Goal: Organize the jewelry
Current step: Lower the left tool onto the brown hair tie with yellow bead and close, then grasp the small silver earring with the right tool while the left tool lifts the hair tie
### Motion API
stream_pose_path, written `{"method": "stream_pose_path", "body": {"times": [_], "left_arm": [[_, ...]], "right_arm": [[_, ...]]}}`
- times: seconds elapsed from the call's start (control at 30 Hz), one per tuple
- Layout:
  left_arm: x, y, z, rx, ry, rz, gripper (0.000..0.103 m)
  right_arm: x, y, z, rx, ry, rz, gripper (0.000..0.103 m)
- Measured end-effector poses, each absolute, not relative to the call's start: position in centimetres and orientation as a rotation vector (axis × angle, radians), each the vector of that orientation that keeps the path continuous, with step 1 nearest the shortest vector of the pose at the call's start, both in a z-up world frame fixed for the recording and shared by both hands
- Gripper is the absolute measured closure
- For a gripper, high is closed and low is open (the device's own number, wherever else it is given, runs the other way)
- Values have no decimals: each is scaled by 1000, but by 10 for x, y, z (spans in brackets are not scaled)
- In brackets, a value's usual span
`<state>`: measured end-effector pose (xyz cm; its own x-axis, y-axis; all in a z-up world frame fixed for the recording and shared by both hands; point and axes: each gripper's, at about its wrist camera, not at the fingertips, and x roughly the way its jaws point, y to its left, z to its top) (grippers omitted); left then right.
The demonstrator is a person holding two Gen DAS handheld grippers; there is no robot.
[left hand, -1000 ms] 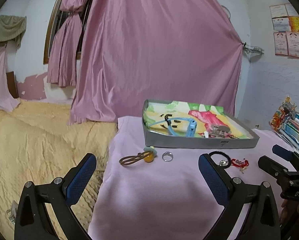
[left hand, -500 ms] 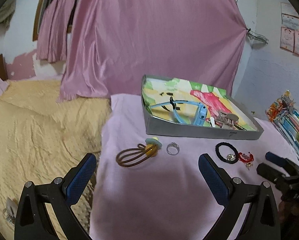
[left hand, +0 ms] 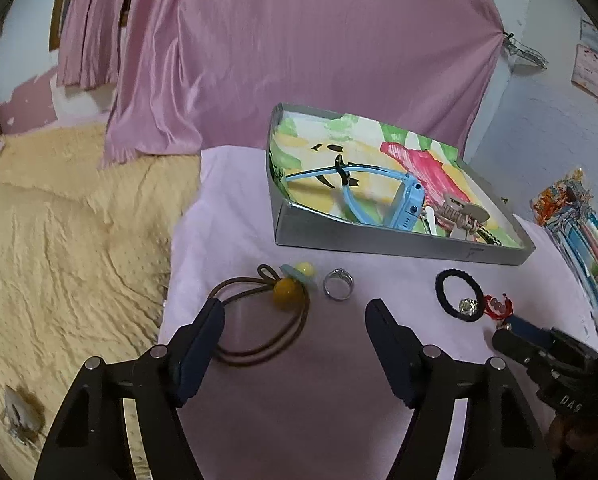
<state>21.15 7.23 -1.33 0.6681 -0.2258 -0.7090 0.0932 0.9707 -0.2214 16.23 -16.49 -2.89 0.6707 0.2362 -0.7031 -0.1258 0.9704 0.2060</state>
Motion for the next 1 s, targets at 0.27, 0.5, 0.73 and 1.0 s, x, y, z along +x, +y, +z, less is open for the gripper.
{"method": "stream_pose_path", "body": {"times": [0.27,0.5,0.73,1.0], "left_arm": [[224,65,-15,-165,846,-182,47],[231,58,-18,-139,870,-176,62],[234,55,-18,-117,875,-140,75],[235,52,-18,-92,877,-111,85]], "right_arm": [[164,-155,-28,121,820,239,83],[165,-154,-29,119,820,263,83],[166,-153,-30,117,820,278,83],[166,-154,-30,130,819,291,83]]}}
